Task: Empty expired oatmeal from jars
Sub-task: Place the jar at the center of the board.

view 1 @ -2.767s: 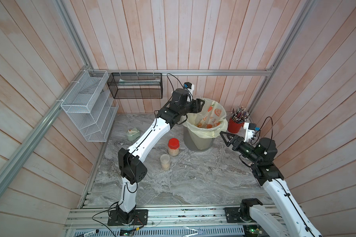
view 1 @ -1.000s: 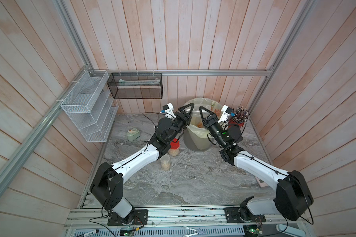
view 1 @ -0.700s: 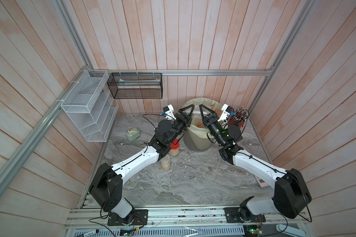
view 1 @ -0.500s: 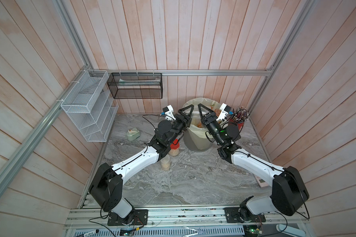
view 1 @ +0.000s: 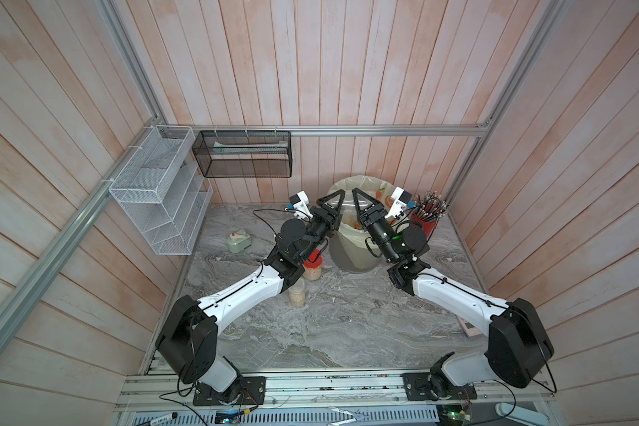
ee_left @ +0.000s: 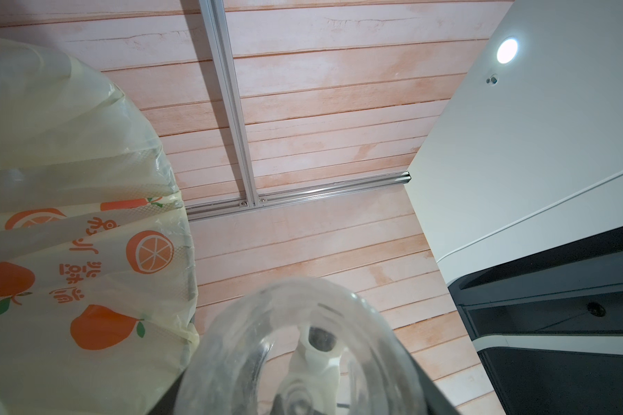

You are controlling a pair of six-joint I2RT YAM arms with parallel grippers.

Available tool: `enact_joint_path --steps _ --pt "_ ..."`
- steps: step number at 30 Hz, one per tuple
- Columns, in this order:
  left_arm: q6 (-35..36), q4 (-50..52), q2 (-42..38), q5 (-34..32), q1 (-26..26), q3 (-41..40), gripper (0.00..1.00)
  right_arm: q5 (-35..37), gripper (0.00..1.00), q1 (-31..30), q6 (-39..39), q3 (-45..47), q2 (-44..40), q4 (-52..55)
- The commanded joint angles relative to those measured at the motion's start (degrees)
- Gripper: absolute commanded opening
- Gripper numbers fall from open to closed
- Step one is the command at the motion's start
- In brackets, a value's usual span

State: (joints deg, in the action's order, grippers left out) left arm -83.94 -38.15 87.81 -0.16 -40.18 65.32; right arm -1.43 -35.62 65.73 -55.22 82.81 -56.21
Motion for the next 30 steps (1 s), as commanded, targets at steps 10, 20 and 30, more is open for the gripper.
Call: enact_joint_path --steps 10,20,30 --pt "3.4 0.71 -7.44 1.41 0.11 -6.41 0.84 6.01 0.35 -3.3 -6.67 1.34 -4.88 3.53" --pt "7.07 4.92 -17.96 -0.32 0.98 -14.69 1.0 10.69 0.34 -6.61 -11.76 4.23 -12.4 11.47" --pt "12.26 15.71 -31.48 -3.64 3.84 -23.79 1.0 14.97 0.33 -9.62 -14.46 8.16 -22.27 24.47"
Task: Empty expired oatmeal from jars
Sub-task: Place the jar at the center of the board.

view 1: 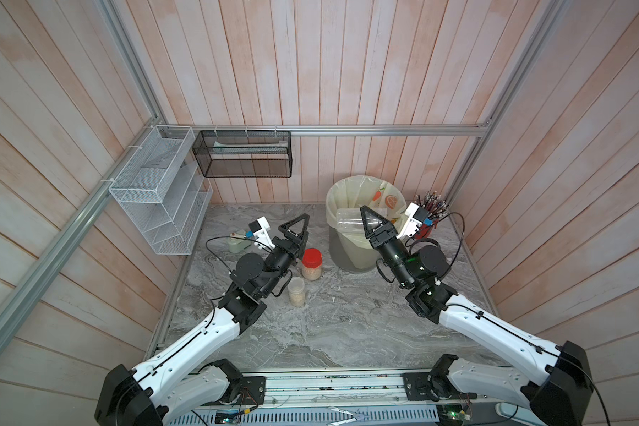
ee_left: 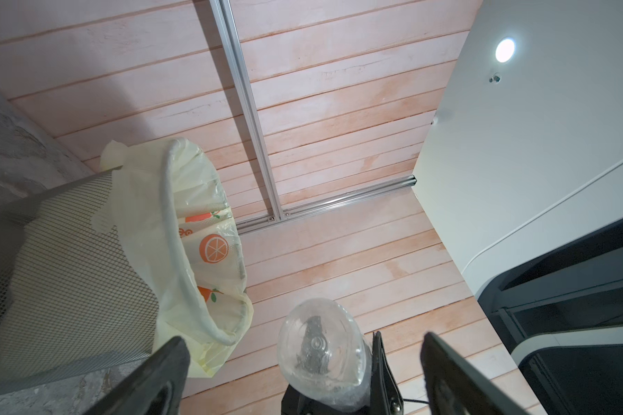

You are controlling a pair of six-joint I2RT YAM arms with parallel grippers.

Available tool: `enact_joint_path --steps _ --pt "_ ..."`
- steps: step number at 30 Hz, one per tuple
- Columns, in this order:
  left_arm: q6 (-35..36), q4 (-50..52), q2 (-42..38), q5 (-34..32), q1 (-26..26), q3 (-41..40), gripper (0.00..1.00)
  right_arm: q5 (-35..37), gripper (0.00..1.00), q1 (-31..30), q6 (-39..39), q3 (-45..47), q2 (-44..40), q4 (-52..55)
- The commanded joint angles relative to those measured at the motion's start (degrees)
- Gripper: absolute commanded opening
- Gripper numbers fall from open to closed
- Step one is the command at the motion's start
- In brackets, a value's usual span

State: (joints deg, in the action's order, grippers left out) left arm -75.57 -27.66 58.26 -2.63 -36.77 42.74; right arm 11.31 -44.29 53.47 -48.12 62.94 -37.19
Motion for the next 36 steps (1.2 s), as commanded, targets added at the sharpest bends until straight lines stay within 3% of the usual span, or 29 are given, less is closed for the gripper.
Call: enact_joint_path --steps 1,10,28,36 --pt "4.81 6.64 -2.7 -1.46 0.51 -1.4 1.0 2.46 0.33 -1.13 -2.39 1.4 -3.22 6.8" --pt "12.32 15.06 -7.76 -3.47 1.51 -3.64 1.0 2.92 0.33 -2.19 -2.7 6.89 -10.55 15.9" --pt "17.99 18.6 -10.87 -3.78 3.96 -11.14 1.0 7.53 0.31 -4.74 -3.33 13.58 -19.61 38.24" --pt "20.54 22.23 -10.89 -3.78 4.04 -11.39 1.0 11.76 0.3 -5.52 -4.79 15.62 -18.03 47.46"
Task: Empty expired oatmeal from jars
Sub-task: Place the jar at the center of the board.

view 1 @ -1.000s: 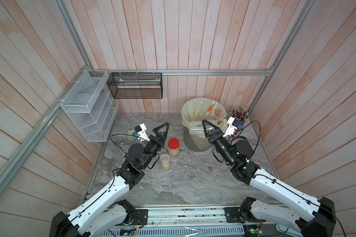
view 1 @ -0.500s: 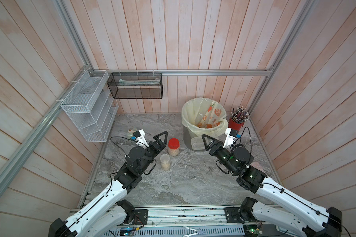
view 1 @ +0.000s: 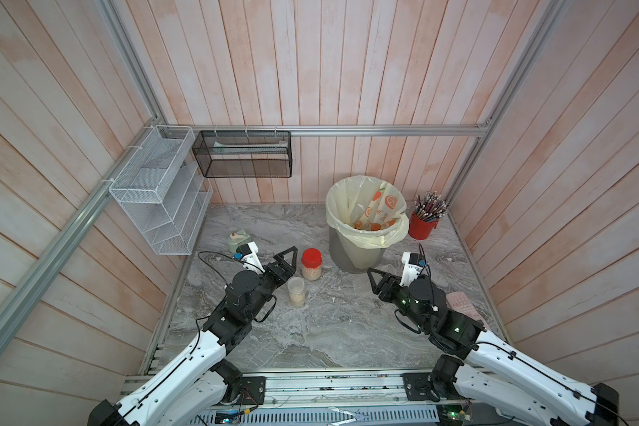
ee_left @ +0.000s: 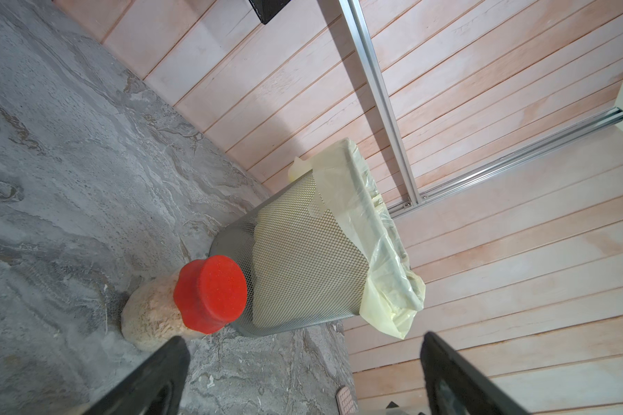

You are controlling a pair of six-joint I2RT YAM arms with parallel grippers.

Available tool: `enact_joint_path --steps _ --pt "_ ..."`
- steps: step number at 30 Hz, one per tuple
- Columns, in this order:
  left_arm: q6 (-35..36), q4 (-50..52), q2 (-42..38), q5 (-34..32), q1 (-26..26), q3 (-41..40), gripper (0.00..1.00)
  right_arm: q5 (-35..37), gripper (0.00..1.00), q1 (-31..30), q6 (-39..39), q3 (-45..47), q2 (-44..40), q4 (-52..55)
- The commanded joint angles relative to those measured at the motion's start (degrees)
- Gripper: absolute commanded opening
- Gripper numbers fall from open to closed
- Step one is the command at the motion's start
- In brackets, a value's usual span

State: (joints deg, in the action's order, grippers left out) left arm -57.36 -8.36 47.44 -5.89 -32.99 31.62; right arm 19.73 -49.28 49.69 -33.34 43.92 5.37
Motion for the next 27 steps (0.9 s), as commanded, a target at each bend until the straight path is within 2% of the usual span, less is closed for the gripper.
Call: enact_joint_path --steps 1,8,16,27 --pt "2.68 3.95 0.06 -0.55 0.21 0.13 1.0 3.58 0.31 -0.67 -1.48 1.07 1.67 4.96" --pt "8.07 7.98 -0.23 -1.39 0.3 1.06 1.0 5.64 0.31 -1.53 -5.71 2.92 8.5 1.25" --pt "12.97 13.91 3.01 2.66 0.31 3.19 1.0 8.73 0.31 -1.71 -10.8 1.77 17.21 -1.88" --pt "13.55 9.28 2.97 3.71 0.47 0.22 1.0 11.02 0.31 -1.88 -15.65 1.01 26.78 -9.25"
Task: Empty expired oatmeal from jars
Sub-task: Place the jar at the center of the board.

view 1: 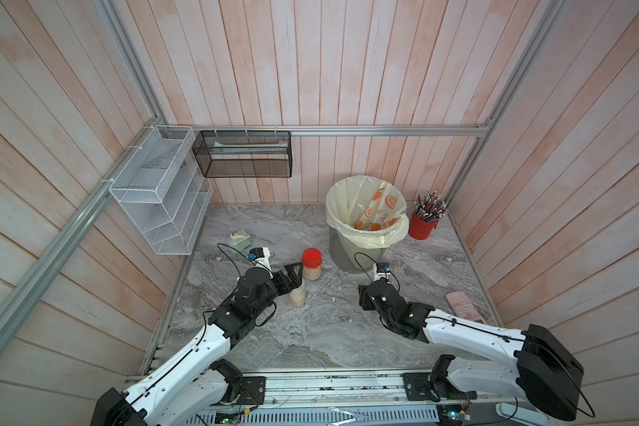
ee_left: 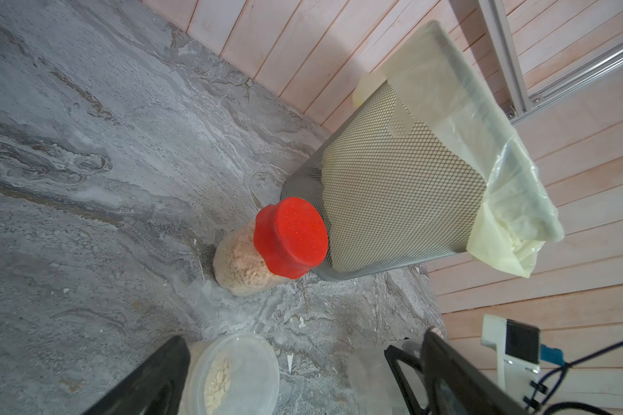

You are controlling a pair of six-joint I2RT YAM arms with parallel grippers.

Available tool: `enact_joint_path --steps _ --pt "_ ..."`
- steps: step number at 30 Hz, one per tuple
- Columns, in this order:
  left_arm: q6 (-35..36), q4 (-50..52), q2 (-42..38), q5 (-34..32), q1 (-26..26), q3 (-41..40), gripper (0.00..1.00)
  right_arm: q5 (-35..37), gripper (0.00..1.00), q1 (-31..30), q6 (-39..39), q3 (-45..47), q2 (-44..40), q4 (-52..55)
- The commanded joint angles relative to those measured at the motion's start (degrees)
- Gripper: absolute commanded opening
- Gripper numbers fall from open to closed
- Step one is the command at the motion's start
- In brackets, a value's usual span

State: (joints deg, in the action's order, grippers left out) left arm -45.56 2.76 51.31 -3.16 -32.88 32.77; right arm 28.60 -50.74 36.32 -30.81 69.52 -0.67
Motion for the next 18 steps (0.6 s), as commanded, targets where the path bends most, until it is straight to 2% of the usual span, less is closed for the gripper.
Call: enact_joint_path --steps 1,11,18 --pt "2.08 -1.68 -0.71 1.05 0.38 -0.83 1.0 2.5 0.31 -0.48 -2.69 -1.84 1.89 -3.36" --pt "4.08 -0.75 2.32 3.46 0.45 0.92 1.0 5.65 0.34 -1.84 -4.28 -3.14 7.99 -3.67" --pt "4.34 0.45 3.11 3.09 0.48 0.87 1.0 6.2 0.45 -2.5 -4.11 -2.31 8.75 -3.89"
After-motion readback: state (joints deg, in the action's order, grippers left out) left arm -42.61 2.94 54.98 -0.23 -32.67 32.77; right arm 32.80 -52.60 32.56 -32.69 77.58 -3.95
